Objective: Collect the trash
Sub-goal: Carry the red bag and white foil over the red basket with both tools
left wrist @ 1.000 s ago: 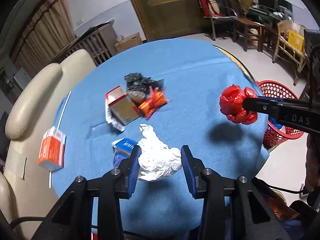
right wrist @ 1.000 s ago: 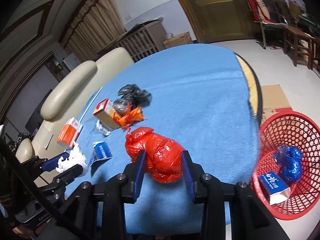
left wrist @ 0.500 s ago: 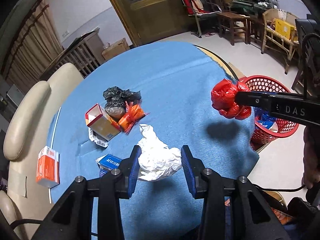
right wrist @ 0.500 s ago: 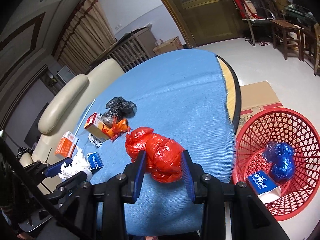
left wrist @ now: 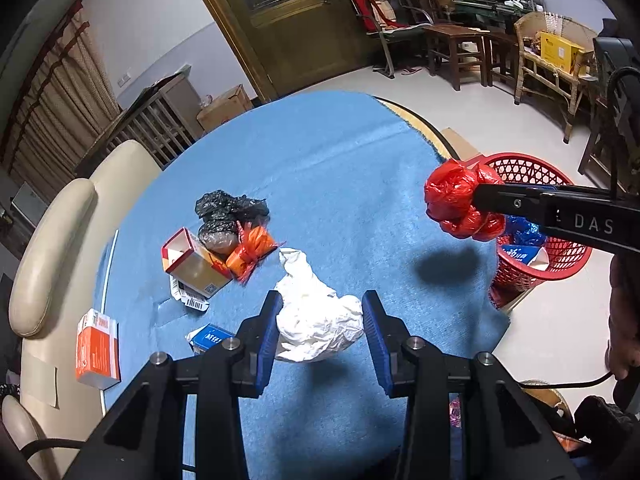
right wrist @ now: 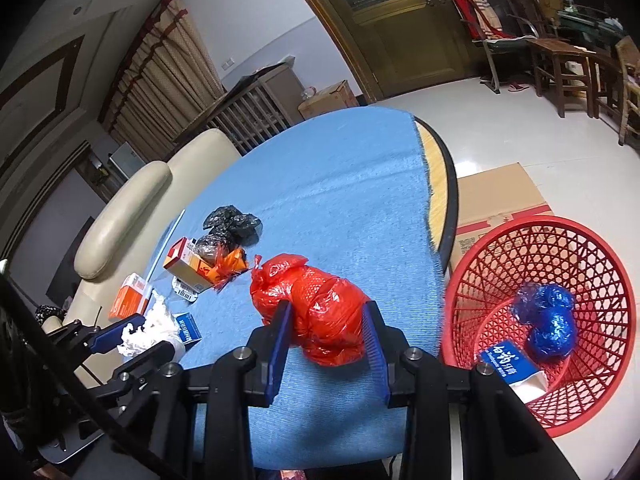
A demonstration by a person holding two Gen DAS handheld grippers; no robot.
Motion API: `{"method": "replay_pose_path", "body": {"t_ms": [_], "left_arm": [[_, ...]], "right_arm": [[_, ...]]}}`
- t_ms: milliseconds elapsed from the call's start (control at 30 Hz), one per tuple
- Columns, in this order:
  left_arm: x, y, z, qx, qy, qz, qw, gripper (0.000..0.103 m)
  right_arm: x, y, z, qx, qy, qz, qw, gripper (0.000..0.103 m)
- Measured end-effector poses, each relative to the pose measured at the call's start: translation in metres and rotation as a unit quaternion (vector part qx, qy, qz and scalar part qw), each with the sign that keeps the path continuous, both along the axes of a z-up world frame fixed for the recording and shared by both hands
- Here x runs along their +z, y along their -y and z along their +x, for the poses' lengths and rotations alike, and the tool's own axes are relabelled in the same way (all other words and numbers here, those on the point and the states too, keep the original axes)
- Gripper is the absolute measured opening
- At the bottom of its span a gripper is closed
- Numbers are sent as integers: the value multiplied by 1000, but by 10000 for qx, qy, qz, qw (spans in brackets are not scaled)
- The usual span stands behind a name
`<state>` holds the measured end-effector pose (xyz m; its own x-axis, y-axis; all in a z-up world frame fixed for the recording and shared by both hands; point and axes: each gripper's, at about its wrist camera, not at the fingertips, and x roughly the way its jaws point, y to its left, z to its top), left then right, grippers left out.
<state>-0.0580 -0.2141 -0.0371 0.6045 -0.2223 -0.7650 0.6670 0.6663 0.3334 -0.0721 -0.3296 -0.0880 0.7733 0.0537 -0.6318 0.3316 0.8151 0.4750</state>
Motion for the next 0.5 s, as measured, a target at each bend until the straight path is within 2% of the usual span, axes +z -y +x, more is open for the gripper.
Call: {"method": "replay_pose_path", "body": {"t_ms": [500], "left_arm": [[6, 24, -13, -176, 228, 14, 9996, 42]], "right_arm": [[9, 22, -37, -336, 52, -91, 9994, 38]]}}
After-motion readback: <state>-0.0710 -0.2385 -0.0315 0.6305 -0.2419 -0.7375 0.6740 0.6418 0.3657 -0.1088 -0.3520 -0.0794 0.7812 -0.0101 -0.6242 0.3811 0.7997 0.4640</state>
